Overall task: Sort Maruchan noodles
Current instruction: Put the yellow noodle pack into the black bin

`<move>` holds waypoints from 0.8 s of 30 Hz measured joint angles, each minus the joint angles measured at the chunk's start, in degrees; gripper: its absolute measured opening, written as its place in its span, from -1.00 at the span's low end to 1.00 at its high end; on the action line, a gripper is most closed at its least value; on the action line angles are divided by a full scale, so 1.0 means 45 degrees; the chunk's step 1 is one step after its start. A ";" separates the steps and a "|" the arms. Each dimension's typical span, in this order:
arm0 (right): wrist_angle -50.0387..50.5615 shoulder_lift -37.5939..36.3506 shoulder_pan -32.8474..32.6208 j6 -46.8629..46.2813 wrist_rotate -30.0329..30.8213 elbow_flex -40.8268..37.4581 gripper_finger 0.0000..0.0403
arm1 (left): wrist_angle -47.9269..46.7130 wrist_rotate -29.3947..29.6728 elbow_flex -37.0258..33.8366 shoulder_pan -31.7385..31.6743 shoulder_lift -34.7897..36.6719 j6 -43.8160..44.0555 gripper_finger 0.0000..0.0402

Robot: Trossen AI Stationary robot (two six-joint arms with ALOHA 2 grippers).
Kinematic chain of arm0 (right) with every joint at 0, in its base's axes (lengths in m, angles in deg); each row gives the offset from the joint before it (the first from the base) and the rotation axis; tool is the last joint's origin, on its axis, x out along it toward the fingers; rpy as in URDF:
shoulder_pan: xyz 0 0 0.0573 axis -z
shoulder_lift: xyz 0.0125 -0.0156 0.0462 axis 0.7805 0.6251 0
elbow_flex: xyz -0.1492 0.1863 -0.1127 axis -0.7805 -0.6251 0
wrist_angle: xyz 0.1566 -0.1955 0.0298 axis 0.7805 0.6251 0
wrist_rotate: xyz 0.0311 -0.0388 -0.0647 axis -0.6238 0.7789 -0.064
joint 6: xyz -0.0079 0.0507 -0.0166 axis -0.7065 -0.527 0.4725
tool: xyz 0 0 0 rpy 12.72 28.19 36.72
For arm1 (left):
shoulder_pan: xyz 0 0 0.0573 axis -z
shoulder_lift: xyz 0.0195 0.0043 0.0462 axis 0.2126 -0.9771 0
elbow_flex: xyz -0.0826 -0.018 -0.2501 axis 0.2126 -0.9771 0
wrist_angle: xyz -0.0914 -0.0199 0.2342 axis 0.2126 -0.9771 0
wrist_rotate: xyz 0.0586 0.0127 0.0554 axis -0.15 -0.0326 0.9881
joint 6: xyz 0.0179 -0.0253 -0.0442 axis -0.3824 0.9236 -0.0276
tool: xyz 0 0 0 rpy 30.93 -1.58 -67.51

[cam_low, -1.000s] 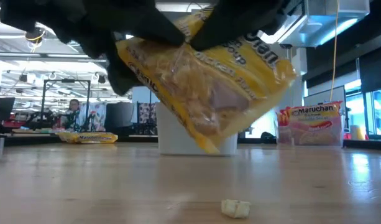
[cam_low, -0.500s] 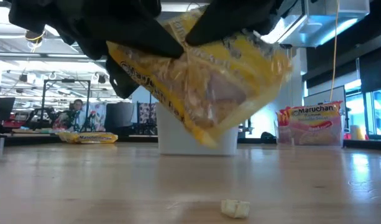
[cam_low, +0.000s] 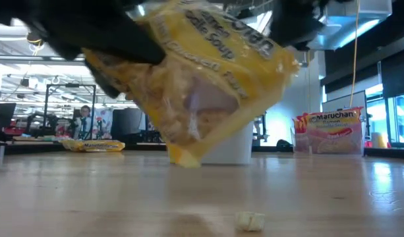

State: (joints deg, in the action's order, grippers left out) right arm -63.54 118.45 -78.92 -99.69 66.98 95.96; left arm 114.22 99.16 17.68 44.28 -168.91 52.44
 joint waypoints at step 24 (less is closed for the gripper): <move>-1.5272 0.2311 -0.0414 0.1188 0.4563 -0.4825 0.51 | 0.7333 0.4674 -0.1968 0.0588 -0.0010 -0.2372 -0.39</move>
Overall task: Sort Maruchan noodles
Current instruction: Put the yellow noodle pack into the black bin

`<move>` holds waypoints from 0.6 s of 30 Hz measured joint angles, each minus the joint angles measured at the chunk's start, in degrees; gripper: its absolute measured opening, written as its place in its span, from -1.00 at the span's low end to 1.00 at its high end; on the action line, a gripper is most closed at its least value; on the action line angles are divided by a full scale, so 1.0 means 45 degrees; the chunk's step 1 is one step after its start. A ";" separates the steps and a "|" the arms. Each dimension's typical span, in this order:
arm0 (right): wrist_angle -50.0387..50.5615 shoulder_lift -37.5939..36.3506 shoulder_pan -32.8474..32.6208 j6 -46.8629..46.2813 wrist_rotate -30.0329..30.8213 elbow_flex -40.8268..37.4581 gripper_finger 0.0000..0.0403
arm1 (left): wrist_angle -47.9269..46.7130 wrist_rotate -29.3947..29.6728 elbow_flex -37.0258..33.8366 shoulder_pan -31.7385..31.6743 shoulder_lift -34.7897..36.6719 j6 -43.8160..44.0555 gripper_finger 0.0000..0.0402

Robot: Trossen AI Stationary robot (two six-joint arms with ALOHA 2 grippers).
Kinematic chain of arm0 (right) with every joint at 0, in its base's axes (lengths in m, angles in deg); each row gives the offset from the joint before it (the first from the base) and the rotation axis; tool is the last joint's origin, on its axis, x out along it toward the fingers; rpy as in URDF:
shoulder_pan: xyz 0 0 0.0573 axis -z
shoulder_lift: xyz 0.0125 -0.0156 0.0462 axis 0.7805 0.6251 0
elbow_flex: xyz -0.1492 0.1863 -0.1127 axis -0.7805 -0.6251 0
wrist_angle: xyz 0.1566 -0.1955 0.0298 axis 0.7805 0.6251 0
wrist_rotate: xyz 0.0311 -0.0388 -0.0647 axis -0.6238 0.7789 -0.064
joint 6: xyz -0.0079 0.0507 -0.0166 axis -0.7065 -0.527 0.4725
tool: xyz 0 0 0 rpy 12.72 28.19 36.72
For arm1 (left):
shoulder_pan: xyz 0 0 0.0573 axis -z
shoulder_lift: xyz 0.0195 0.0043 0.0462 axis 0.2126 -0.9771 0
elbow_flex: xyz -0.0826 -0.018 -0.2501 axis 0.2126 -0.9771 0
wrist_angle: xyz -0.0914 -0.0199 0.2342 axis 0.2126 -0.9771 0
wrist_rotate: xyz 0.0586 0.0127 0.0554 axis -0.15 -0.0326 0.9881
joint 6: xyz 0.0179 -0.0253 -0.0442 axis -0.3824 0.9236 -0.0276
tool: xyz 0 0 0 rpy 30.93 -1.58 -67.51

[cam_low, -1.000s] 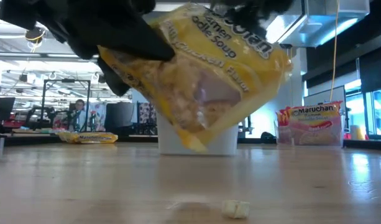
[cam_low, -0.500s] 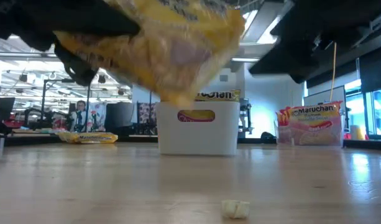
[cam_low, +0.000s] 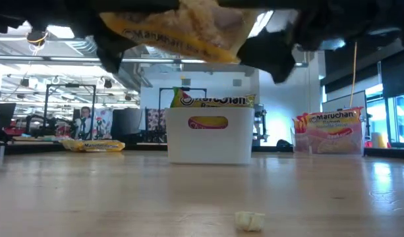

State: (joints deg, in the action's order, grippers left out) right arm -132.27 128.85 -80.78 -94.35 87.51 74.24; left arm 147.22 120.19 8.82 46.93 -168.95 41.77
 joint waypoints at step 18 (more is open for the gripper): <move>0.0347 0.0132 0.0209 0.2548 0.0006 0.1091 -0.55 | -0.0644 -0.0689 0.0383 -0.0035 0.0432 -0.0042 -0.12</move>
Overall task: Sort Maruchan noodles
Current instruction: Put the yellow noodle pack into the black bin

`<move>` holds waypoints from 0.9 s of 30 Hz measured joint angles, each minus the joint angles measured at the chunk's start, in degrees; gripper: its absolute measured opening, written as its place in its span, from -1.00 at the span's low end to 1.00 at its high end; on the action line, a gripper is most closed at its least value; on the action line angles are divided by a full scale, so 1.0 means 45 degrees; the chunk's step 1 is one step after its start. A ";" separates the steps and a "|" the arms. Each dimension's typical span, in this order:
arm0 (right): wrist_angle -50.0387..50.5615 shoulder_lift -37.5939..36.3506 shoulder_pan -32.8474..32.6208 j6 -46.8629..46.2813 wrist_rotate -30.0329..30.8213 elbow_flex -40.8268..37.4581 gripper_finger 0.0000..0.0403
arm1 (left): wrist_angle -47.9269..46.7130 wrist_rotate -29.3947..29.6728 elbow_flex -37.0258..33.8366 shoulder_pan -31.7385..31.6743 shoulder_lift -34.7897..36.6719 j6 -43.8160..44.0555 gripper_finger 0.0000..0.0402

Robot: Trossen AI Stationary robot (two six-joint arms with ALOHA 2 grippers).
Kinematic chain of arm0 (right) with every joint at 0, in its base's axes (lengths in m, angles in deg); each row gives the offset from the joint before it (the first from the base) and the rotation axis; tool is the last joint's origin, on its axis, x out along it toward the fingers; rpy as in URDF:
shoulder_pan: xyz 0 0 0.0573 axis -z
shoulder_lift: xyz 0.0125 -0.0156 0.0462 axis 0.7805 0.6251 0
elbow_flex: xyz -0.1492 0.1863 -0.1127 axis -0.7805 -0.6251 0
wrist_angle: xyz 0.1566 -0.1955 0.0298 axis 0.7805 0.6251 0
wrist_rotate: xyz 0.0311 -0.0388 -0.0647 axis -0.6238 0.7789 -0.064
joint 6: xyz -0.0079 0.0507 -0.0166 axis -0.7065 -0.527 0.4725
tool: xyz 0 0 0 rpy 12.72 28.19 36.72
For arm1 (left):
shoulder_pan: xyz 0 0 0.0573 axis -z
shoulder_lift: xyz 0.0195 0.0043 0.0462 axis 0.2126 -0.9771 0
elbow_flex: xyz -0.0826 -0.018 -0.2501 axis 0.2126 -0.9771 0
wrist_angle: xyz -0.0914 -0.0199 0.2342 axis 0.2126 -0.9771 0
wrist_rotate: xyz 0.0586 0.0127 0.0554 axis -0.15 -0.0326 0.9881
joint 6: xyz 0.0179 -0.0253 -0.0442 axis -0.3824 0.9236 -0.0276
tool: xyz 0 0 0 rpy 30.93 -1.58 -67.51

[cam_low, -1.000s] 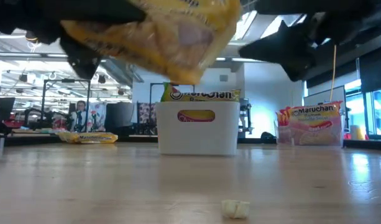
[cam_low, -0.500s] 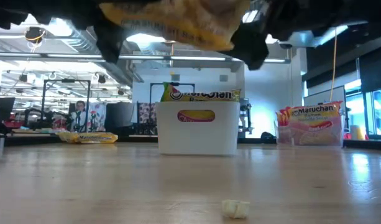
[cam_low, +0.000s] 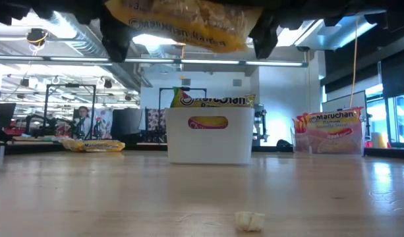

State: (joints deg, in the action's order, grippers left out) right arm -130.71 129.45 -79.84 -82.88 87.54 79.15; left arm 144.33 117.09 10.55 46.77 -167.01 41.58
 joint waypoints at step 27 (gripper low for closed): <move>0.3011 0.0736 0.0014 -0.2190 -0.0439 0.0044 -0.49 | -0.4038 -0.1365 0.0504 -0.0579 0.2668 -0.0105 0.19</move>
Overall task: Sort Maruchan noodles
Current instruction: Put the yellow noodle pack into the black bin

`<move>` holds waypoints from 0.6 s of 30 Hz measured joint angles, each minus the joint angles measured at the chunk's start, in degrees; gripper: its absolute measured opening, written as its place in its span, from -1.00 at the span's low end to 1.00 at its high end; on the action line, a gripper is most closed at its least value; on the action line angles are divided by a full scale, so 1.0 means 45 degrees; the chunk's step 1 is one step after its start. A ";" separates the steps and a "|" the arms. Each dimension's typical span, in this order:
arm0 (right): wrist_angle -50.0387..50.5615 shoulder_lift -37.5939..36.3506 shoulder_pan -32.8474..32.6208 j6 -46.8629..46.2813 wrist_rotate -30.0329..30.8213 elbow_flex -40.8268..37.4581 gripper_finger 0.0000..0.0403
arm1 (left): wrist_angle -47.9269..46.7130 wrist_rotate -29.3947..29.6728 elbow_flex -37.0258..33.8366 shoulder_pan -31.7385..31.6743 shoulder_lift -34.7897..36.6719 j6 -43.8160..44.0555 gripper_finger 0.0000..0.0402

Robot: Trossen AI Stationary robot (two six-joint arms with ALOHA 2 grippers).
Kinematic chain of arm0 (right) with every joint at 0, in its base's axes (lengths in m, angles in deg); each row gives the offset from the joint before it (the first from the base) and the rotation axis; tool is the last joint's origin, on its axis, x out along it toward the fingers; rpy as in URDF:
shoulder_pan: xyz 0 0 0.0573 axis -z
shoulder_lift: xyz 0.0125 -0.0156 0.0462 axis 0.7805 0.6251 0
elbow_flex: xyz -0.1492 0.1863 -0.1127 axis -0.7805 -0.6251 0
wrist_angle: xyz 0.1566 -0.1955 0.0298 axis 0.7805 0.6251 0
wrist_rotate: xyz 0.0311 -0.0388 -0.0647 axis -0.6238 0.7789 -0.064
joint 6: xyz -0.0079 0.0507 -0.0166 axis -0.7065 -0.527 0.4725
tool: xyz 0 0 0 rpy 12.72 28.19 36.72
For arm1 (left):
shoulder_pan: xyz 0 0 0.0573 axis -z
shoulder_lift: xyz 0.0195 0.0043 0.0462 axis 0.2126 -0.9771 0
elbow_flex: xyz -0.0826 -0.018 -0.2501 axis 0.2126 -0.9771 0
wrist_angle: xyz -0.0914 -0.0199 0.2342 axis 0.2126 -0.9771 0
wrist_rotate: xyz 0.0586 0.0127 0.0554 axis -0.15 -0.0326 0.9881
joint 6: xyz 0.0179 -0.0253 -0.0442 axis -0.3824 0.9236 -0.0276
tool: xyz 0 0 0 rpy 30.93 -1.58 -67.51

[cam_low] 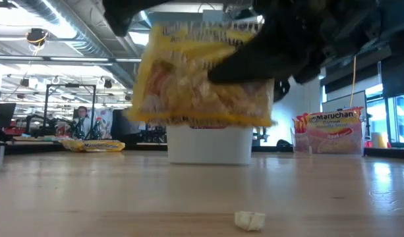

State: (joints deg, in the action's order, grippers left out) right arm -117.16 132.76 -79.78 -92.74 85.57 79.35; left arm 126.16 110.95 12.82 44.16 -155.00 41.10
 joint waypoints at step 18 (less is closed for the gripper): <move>0.0505 0.0691 0.0170 -0.0010 -0.0538 0.0816 -0.48 | -1.1007 -0.4323 0.5895 -0.2034 -0.2352 0.0347 0.19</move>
State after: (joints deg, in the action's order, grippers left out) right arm -114.89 135.87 -79.01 -92.78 83.15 83.02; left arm 76.62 91.49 39.35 35.01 -165.58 42.67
